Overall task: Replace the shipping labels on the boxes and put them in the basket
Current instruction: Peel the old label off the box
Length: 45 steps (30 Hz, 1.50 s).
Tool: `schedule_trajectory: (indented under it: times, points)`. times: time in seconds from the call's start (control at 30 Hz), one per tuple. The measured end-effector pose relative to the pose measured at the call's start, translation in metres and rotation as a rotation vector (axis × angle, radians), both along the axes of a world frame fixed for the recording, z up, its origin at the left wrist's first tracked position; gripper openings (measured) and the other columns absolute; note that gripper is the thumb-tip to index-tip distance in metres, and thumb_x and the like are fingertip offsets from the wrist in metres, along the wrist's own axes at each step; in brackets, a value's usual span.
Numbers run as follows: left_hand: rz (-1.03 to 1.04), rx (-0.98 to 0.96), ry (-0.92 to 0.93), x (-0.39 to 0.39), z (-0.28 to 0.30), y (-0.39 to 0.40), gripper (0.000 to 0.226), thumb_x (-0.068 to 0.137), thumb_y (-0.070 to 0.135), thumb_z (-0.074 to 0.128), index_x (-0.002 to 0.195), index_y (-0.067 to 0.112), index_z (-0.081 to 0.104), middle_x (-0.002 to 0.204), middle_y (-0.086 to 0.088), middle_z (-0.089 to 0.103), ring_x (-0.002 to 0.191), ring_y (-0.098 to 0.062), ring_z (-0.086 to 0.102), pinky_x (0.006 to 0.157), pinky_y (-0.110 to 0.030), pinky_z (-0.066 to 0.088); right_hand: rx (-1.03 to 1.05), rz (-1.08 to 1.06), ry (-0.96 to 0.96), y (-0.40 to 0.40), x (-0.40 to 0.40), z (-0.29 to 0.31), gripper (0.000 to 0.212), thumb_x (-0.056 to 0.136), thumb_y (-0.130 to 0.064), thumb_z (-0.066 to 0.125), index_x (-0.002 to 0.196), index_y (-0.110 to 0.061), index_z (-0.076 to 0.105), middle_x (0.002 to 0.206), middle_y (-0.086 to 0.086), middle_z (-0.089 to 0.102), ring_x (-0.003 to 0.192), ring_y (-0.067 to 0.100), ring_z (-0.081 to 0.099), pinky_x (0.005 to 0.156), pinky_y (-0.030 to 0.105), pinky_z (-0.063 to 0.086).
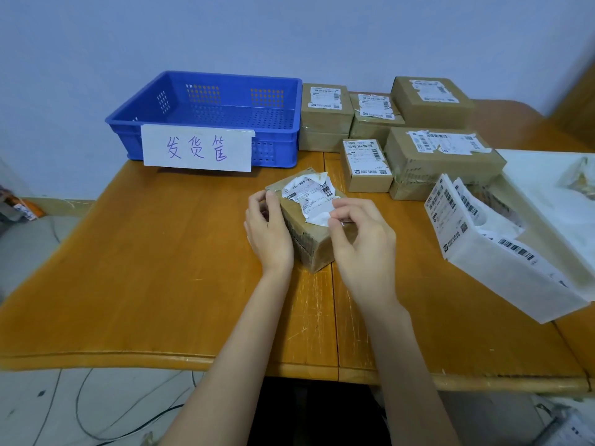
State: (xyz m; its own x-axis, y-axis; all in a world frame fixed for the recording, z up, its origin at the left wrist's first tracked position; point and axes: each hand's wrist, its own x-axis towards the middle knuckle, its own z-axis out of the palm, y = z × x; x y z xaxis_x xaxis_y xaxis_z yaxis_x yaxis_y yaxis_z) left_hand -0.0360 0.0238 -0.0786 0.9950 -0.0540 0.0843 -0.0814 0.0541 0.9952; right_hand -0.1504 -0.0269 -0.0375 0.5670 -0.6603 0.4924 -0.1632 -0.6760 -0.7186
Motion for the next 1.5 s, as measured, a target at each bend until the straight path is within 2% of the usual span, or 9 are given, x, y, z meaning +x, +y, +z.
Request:
schedule_trajectory:
  times: [0.13,0.27,0.4,0.73,0.97,1.17,1.23,1.37,1.5]
  points:
    - [0.000,0.002,-0.009,-0.001,0.000,0.000,0.055,0.081,0.069,0.034,0.105,0.027,0.060,0.102,0.000,0.064,0.106,-0.024,0.059,0.095,-0.054,0.047,-0.057,-0.103,0.041,0.002,0.006,0.004,0.008,0.091,-0.016,0.064,0.089,-0.020,0.071,0.103,-0.011,0.065,0.085,-0.004,0.055,0.077,0.030,0.048]
    - [-0.001,0.012,-0.007,-0.002,0.002,0.001,0.054,0.081,0.070,0.034,0.106,0.030,0.060,0.103,0.003,0.065,0.107,-0.022,0.059,0.096,-0.053,0.048,0.070,-0.008,0.086,-0.003,0.001,0.014,0.014,0.092,-0.018,0.062,0.099,-0.026,0.072,0.108,-0.017,0.064,0.097,-0.002,0.058,0.093,0.037,0.048]
    - [0.002,0.014,-0.001,-0.002,0.002,0.001,0.052,0.081,0.071,0.035,0.105,0.033,0.060,0.104,0.004,0.065,0.109,-0.021,0.060,0.096,-0.053,0.048,0.204,0.093,0.045,-0.005,-0.007,0.023,0.015,0.089,-0.025,0.065,0.104,-0.026,0.067,0.109,-0.015,0.065,0.103,-0.002,0.061,0.094,0.035,0.051]
    - [-0.005,0.018,-0.021,-0.005,0.005,0.002,0.054,0.080,0.071,0.034,0.107,0.032,0.059,0.105,0.003,0.065,0.108,-0.021,0.059,0.096,-0.051,0.048,-0.072,-0.162,-0.056,0.002,0.011,0.003,0.005,0.086,-0.022,0.072,0.082,-0.020,0.072,0.095,-0.012,0.066,0.078,-0.003,0.057,0.068,0.030,0.050]
    - [-0.027,0.036,-0.011,-0.003,0.005,0.004,0.033,0.094,0.055,0.042,0.108,0.031,0.059,0.108,0.002,0.065,0.110,-0.021,0.058,0.096,-0.049,0.048,0.175,-0.021,0.044,-0.006,0.000,0.021,0.023,0.080,-0.020,0.074,0.096,-0.035,0.067,0.104,-0.021,0.063,0.096,-0.009,0.061,0.091,0.031,0.050]
    - [-0.075,0.063,0.031,0.007,0.016,0.009,0.017,0.104,0.029,0.045,0.106,0.021,0.060,0.092,0.017,0.059,0.088,-0.001,0.056,0.070,-0.013,0.041,0.121,0.132,-0.023,-0.013,-0.016,0.016,0.030,0.079,-0.007,0.072,0.106,-0.022,0.069,0.118,-0.014,0.055,0.116,0.000,0.050,0.098,0.015,0.040]
    - [-0.121,0.063,0.092,0.012,0.022,0.009,0.018,0.103,0.027,0.044,0.105,0.020,0.060,0.092,0.013,0.059,0.086,-0.003,0.054,0.068,-0.017,0.040,0.077,0.094,0.018,-0.016,-0.017,0.008,0.024,0.082,-0.009,0.070,0.103,-0.021,0.069,0.117,-0.015,0.057,0.116,-0.002,0.049,0.101,0.021,0.038]
    - [-0.304,-0.122,0.417,0.020,0.041,0.007,0.022,0.100,0.024,0.046,0.113,0.013,0.060,0.098,0.000,0.066,0.086,-0.014,0.063,0.067,-0.027,0.052,0.090,0.081,-0.031,-0.015,-0.018,0.002,0.010,0.082,-0.015,0.075,0.091,-0.020,0.071,0.101,-0.007,0.063,0.099,-0.001,0.057,0.084,0.007,0.040]
    - [-0.555,-0.176,0.362,0.018,0.036,0.010,0.030,0.099,0.032,0.054,0.128,0.026,0.060,0.120,-0.005,0.068,0.104,-0.020,0.068,0.077,-0.033,0.056,0.001,0.120,-0.007,-0.012,-0.021,0.002,0.012,0.076,-0.032,0.079,0.081,-0.025,0.071,0.091,-0.010,0.058,0.095,0.008,0.054,0.087,0.025,0.039]
